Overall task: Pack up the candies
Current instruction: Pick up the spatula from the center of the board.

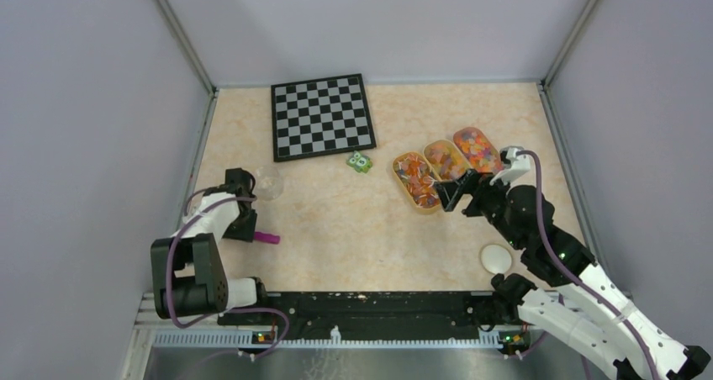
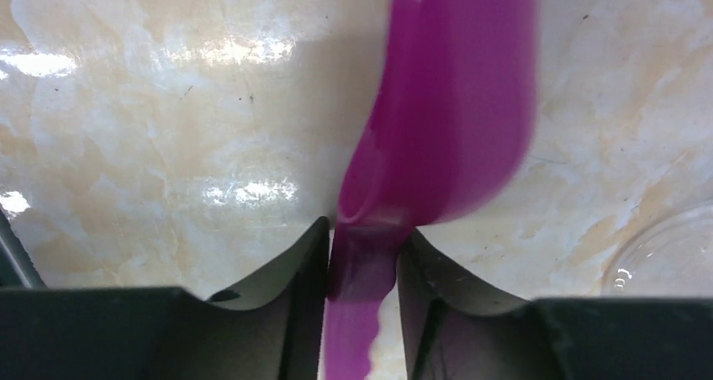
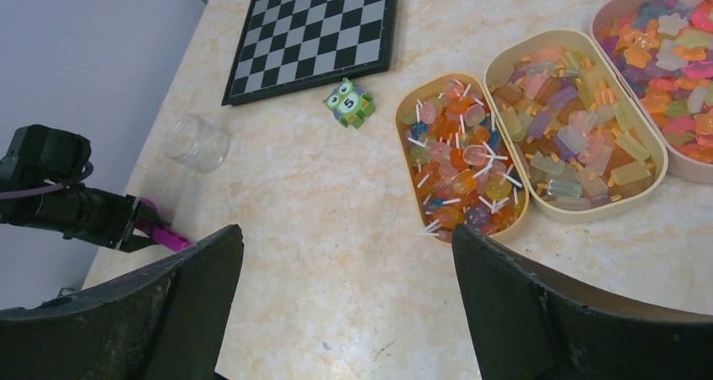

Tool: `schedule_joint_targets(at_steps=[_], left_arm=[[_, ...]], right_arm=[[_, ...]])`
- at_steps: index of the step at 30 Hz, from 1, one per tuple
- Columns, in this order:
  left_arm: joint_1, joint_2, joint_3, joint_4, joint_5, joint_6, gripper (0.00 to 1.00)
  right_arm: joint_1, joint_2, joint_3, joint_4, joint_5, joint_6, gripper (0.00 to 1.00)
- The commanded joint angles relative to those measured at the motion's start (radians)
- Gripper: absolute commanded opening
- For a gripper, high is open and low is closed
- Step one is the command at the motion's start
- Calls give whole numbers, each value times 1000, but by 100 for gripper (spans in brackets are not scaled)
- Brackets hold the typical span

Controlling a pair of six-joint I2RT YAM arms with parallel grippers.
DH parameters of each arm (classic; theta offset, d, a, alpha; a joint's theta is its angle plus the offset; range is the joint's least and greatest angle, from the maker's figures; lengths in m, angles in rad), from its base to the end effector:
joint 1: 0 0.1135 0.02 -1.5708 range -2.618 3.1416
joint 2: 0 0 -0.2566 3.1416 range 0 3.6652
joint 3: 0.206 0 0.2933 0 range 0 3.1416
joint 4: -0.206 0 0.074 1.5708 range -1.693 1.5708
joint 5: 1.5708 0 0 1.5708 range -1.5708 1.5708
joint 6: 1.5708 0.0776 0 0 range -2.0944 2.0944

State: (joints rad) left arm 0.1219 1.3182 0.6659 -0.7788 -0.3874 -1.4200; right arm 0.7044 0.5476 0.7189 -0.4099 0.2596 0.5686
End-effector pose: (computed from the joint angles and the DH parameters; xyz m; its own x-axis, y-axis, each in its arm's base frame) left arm 0.2354 0.0584 0.0909 0.0153 -0.9204 -0.3908 -0.9965 0.0181 -0.0815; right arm 0.1793 0.1262 0.3199 -0.3864 0.3546 -0.8514 -0.2703 0.8391 0.4721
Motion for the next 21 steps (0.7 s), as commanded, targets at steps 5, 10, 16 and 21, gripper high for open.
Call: schedule_joint_targets(at_steps=[5,10,16,21], left_arm=[[4,-112,41,-59,24,41,24],[2,-302,62,-103,39,70,12],[-41,-409,97,-65,148,170,8],[-103,-435,60,134,367,300,6]], right_arm=[[4,-17,-2,27,-47,3,91],[4,-21,-39,116,-156,5,91],[4,21,-84,244,-254,-15,91],[3,108,-97,317,-315,32,88]])
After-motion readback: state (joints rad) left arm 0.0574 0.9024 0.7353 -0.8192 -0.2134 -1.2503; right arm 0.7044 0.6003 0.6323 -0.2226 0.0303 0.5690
